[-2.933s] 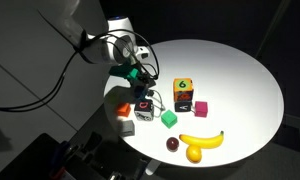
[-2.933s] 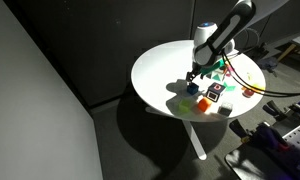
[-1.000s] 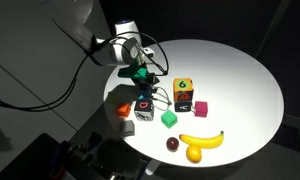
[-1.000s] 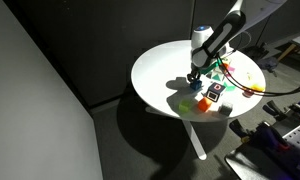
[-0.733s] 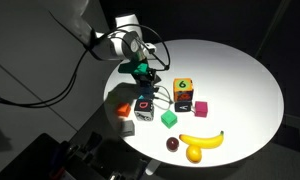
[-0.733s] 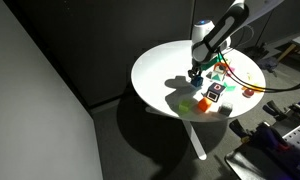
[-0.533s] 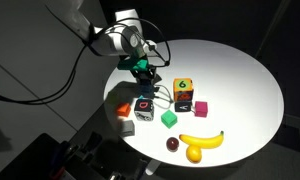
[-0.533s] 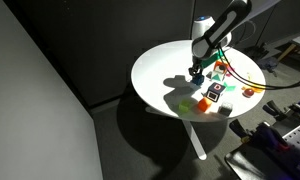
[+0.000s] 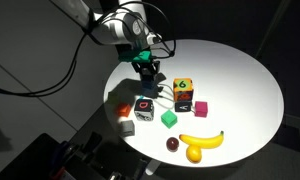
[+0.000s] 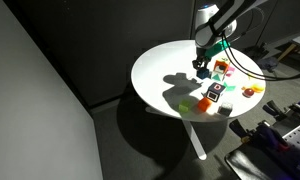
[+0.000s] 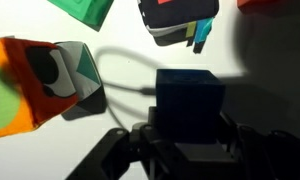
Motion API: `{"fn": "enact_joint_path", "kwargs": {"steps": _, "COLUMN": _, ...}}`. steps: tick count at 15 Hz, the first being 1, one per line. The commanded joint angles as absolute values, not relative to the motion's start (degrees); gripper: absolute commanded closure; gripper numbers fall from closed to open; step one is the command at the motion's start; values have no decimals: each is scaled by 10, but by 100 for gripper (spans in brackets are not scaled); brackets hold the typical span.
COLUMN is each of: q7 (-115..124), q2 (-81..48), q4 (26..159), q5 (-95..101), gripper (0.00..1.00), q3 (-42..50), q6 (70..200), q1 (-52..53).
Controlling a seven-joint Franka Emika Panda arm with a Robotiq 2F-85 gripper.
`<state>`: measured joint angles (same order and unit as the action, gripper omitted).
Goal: Put the blue block on the pink block
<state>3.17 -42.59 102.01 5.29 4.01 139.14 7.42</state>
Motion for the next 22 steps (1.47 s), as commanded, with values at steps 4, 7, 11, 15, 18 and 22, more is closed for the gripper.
{"fn": "enact_joint_path", "kwargs": {"steps": 4, "q7": 40, "q2": -365, "q4": 1048, "q5": 55, "gripper": 69, "q3": 37, "q6": 1354, "q1": 51}}
{"fn": "enact_joint_path", "kwargs": {"steps": 7, "q7": 44, "q2": -346, "q4": 1055, "q5": 53, "gripper": 69, "q3": 39, "q6": 1348, "q1": 42}}
{"fn": "enact_joint_path", "kwargs": {"steps": 11, "q7": 57, "q2": -318, "q4": 1073, "q5": 51, "gripper": 69, "q3": 42, "q6": 1350, "q1": 32}}
{"fn": "enact_joint_path", "kwargs": {"steps": 15, "q7": 77, "q2": -291, "q4": 1097, "q5": 48, "gripper": 69, "q3": 46, "q6": 1365, "q1": 22}}
{"fn": "enact_joint_path", "kwargs": {"steps": 18, "q7": 109, "q2": -277, "q4": 1111, "q5": 53, "gripper": 69, "q3": 60, "q6": 1375, "q1": 20}}
{"fn": "enact_joint_path", "kwargs": {"steps": 22, "q7": 155, "q2": -270, "q4": 1123, "q5": 59, "gripper": 69, "q3": 83, "q6": 1395, "q1": 21}}
